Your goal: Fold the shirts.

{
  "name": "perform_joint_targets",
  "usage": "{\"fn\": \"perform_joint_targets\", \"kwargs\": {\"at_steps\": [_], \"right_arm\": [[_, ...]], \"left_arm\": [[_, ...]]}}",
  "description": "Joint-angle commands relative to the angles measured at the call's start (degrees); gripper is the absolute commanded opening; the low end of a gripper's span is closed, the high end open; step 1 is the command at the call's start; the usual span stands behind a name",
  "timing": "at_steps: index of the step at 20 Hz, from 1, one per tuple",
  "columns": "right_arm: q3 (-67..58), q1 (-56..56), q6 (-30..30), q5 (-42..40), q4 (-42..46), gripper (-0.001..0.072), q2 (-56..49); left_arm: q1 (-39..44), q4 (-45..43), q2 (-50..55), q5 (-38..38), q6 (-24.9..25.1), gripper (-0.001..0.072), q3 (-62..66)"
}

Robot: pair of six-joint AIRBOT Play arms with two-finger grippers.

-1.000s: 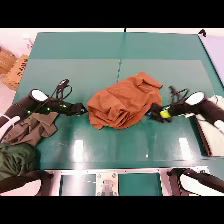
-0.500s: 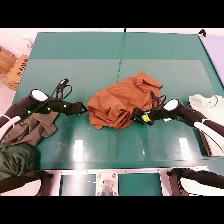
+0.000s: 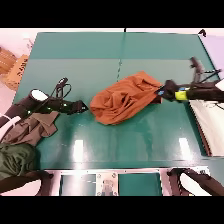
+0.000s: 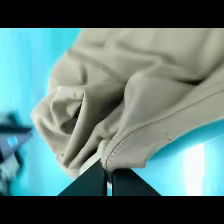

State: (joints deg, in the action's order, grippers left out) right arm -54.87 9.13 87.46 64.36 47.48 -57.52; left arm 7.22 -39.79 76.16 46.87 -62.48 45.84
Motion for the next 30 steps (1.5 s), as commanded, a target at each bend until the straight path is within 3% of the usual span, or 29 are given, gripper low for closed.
{"fn": "perform_joint_targets", "kwargs": {"at_steps": [1, 4, 8, 11, 15, 16, 18, 19, 23, 26, 30], "right_arm": [[-1.33, 8.39, -0.09, 1.95, 0.72, 0.0015, 1.99], [-1.33, 11.19, -0.09, -0.46, 0.52, 0.0015, 1.88], [-1.29, 9.88, -0.22, 0.24, 0.57, 0.0015, 1.88], [-1.29, 9.77, -1.2, 0.24, 0.55, 0.0015, 1.88], [-1.29, 9.79, -2.71, 0.2, 0.57, 0.0015, 1.9], [-1.29, 9.77, -2.73, 0.2, 0.55, 0.0015, 1.9], [-1.29, 9.79, -3.98, 0.0, 0.55, 0.0014, 1.9], [-1.33, 9.9, -4.17, -0.04, 0.55, 0.0015, 1.9], [-5.7, 11.3, -4.15, 0.96, 0.15, 0.0014, 2.36], [-16.41, 13.38, -4.15, 3.82, -1.88, 0.0015, 4.11], [-31.19, 13.64, -3.65, 4.28, -3.15, 0.0014, 7.93]], "left_arm": [[3.13, 2.56, 0.04, -2.51, 0.72, 0.0552, -1.42], [10.4, 4.37, 0.04, -8.37, 1.01, 0.0552, -3.45], [19.89, 13.18, 2.54, -21.35, 1.05, 0.0551, -3.52], [24.15, 20.7, 7.67, -24.35, 1.27, 0.0552, -3.45], [25.33, 30.14, 9.81, -26.53, 6.01, 0.0549, -1.86], [25.33, 29.94, 10.05, -27.28, 6.03, 0.0422, -0.74], [25.24, 29.24, 10.16, -28.59, 7.23, 0.0071, 0.57], [25.16, 29.22, 9.99, -27.82, 9.01, 0.0025, 1.11], [20.74, 17.0, 2.25, -21.33, 9.25, 0.0023, 5.11], [10.1, 0.68, -11.17, -11.56, 2.82, 0.0023, 12.2], [0.48, -9.75, -23.34, 3.69, 2.54, 0.0024, 27.96]]}}
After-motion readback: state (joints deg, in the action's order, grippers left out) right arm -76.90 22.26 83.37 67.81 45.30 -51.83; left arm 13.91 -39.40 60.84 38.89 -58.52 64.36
